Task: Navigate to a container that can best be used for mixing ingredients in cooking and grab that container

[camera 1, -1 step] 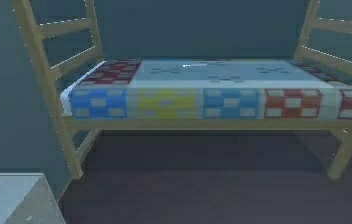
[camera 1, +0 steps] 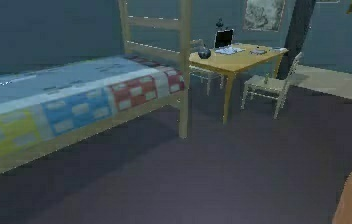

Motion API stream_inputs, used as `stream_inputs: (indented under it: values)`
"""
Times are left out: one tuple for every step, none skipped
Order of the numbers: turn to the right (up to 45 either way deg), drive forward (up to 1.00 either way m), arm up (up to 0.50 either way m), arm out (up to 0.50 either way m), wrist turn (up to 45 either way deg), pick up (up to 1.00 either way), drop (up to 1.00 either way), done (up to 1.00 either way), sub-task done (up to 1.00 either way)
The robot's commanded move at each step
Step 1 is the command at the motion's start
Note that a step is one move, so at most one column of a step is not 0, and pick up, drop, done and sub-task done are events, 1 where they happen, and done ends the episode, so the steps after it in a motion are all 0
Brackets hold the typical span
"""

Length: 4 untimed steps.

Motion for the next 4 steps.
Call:
stream_inputs:
  values:
    - [9.0,0.00,0.00,0.00,0.0,0.00,0.00,0.00,0.00]
    - [0.0,0.70,0.00,0.00,0.0,0.00,0.00,0.00,0.00]
    - [36.0,0.00,0.00,0.00,0.0,0.00,0.00,0.00,0.00]
    - [0.0,1.00,0.00,0.00,0.0,0.00,0.00,0.00,0.00]
